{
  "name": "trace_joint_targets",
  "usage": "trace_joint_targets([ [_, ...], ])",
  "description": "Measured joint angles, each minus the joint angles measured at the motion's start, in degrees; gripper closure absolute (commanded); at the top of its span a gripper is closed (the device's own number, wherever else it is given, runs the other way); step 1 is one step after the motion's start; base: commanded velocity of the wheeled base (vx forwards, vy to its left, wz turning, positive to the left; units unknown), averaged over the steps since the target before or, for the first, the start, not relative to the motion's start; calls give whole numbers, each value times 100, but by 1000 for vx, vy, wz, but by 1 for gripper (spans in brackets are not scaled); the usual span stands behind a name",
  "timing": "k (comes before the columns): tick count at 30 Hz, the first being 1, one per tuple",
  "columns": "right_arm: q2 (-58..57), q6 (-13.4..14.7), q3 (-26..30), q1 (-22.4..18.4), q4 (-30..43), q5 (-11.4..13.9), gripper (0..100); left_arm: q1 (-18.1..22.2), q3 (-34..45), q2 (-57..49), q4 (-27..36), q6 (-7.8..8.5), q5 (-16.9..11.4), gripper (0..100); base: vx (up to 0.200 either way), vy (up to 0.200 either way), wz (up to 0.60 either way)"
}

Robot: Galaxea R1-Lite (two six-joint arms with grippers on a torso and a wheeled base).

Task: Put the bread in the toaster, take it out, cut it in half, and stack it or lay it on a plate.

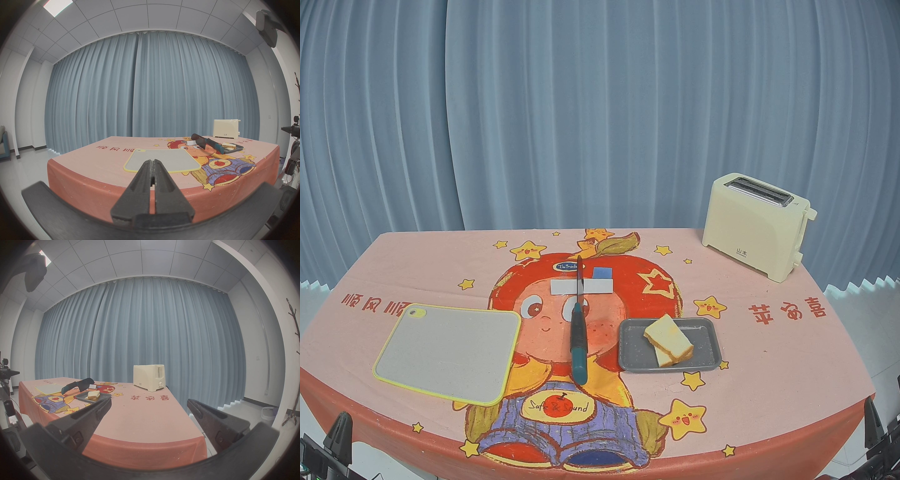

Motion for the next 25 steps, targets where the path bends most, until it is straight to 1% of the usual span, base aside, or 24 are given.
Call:
trace_joint_targets([
  [21, 2, 0, 2, -5, 0, 7, 0, 0, 0, 0, 0, -7, 0, 100, 0, 0, 0],
  [25, 2, 49, 2, -5, 1, -11, 0, 0, 0, 0, 2, -5, 0, 100, 0, 0, 0],
])
